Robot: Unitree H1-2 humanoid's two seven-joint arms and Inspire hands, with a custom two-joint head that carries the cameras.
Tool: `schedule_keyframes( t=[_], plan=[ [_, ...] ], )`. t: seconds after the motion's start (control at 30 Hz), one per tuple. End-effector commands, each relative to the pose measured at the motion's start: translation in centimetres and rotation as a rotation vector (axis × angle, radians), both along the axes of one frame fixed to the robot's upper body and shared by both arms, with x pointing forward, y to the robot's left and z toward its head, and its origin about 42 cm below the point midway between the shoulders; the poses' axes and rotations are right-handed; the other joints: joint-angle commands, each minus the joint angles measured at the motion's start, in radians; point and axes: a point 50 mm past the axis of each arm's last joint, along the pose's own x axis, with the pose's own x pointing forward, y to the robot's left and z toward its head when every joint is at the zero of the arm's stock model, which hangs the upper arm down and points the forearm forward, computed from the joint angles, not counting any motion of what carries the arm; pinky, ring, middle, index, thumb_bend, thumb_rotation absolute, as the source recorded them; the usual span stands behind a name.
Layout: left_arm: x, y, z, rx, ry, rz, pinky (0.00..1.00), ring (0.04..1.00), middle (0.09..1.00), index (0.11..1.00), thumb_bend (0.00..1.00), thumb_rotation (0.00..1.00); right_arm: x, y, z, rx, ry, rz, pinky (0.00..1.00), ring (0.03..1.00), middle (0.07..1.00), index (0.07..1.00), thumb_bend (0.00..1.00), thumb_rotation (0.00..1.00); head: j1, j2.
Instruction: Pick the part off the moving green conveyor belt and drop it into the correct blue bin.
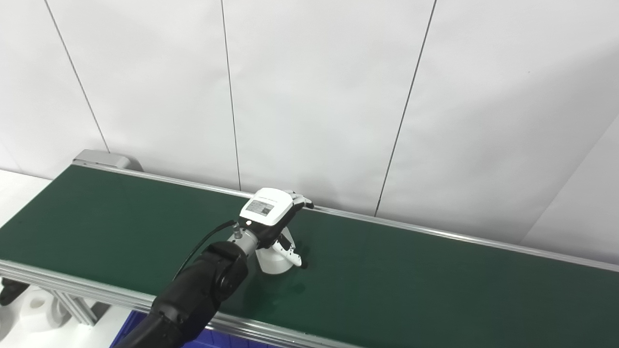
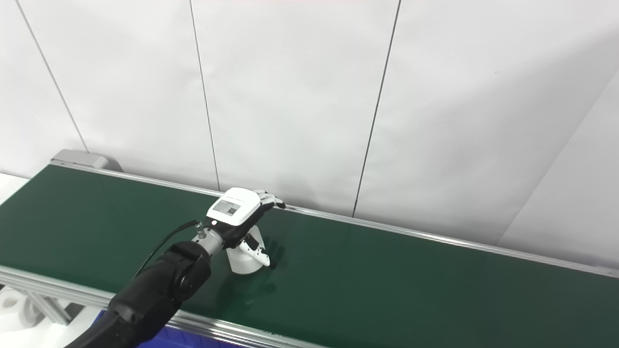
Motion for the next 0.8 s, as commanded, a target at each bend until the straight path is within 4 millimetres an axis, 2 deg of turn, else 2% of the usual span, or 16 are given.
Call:
schedule_keyframes(
  t=[0.0,0.07,0.37,0.43,0.53,0.63,0.77],
  plan=[
    [0.9,1.6,1.2,0.049,0.044,0.032,0.73,0.844,0.834,0.783,0.98,0.4,0.2,0.3,0.9,0.005,-0.071,0.005,0.73,0.812,0.832,0.836,0.97,0.87,-0.002,0.002],
    [0.8,1.7,1.2,0.057,0.093,0.034,0.69,0.82,0.815,0.769,0.99,0.4,0.2,0.3,0.9,0.01,-0.073,0.004,0.73,0.812,0.833,0.834,0.97,0.87,-0.004,0.006],
    [0.5,1.4,1.3,0.07,0.237,0.045,0.7,0.802,0.797,0.752,0.98,0.42,0.0,0.4,1.1,0.0,-0.078,0.005,0.73,0.811,0.834,0.834,0.97,0.87,-0.007,0.015],
    [0.5,1.1,1.3,0.072,0.25,0.041,0.66,0.765,0.773,0.734,0.98,0.42,-0.2,0.4,1.1,0.002,-0.076,0.002,0.73,0.813,0.836,0.834,0.96,0.87,-0.007,0.018],
    [0.6,0.8,1.7,0.075,0.274,0.04,0.57,0.66,0.702,0.704,0.99,0.43,-0.3,0.4,1.2,0.003,-0.077,-0.002,0.73,0.811,0.834,0.834,0.96,0.86,-0.008,0.02],
    [0.3,0.3,2.8,0.1,0.286,0.037,0.5,0.584,0.647,0.684,0.99,0.44,-0.3,0.3,1.2,0.009,-0.078,0.005,0.74,0.816,0.838,0.839,0.95,0.86,-0.007,0.024],
    [0.2,-0.3,3.6,0.117,0.254,0.049,0.46,0.543,0.615,0.672,0.98,0.4,-0.4,0.4,1.2,-0.002,-0.079,0.002,0.73,0.81,0.832,0.835,0.96,0.87,-0.005,0.026]
  ],
)
